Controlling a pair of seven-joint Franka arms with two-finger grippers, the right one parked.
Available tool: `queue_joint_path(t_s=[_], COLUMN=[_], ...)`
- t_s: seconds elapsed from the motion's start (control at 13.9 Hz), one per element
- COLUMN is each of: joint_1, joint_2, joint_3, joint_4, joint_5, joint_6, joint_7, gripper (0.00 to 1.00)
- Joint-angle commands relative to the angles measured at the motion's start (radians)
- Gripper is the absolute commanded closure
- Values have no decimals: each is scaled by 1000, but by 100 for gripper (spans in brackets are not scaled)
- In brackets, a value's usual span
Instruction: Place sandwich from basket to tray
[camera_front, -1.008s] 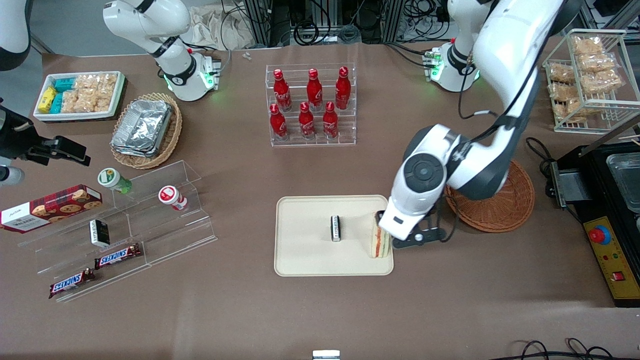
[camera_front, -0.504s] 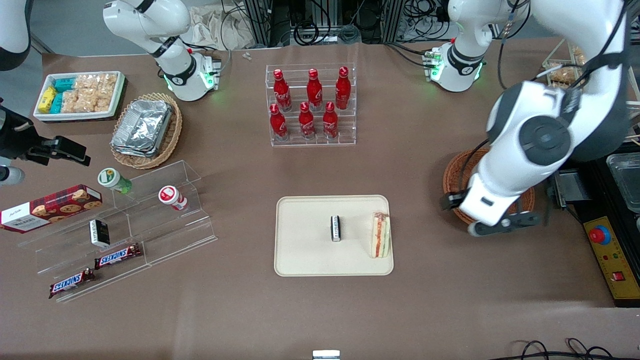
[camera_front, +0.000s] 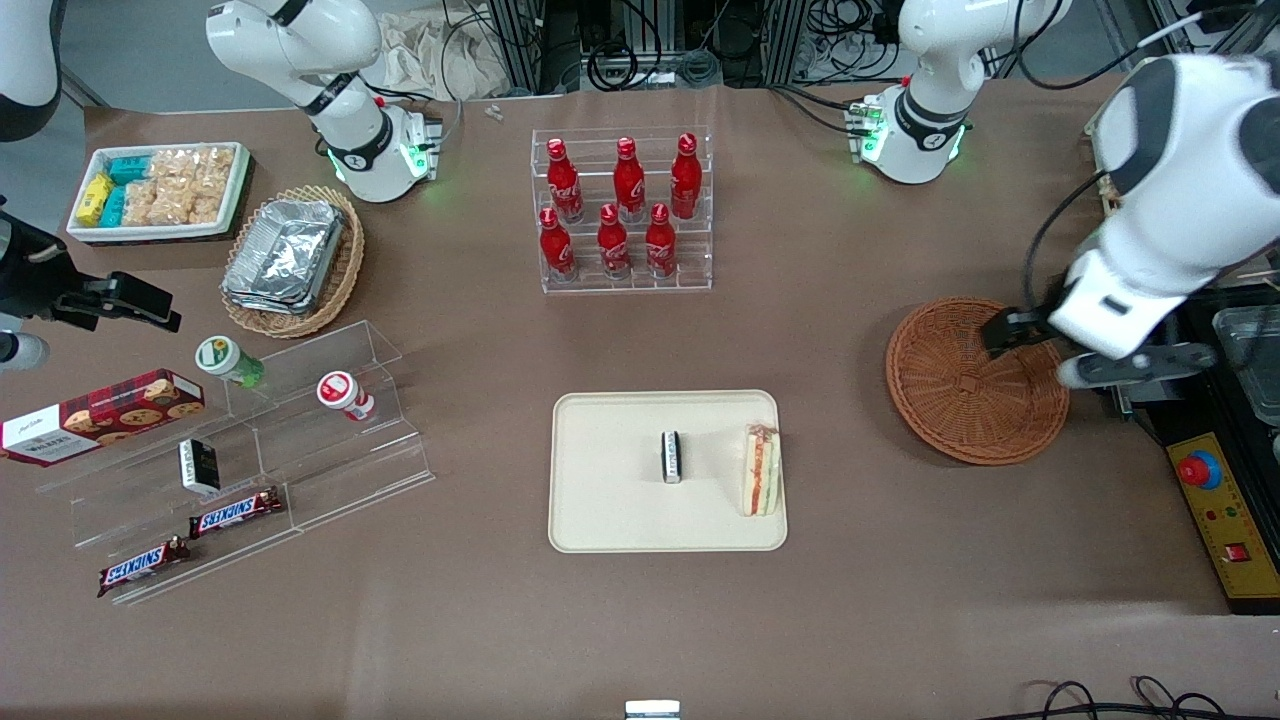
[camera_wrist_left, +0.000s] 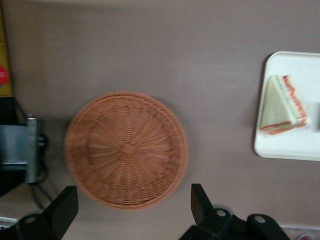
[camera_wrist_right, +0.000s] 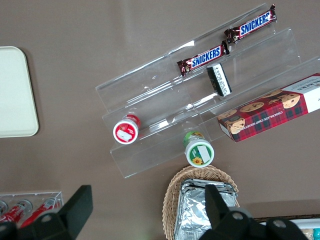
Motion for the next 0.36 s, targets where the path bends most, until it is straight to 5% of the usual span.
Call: queue_joint_path(t_s=[0.0,0.29], joint_1=[64,95], joint_2=[5,131], joint_3=[-11,-11], joint_4=[93,268], joint_5=[-14,-3], joint_6=[-105,-187], joint_7=[78,6], gripper=[0,0])
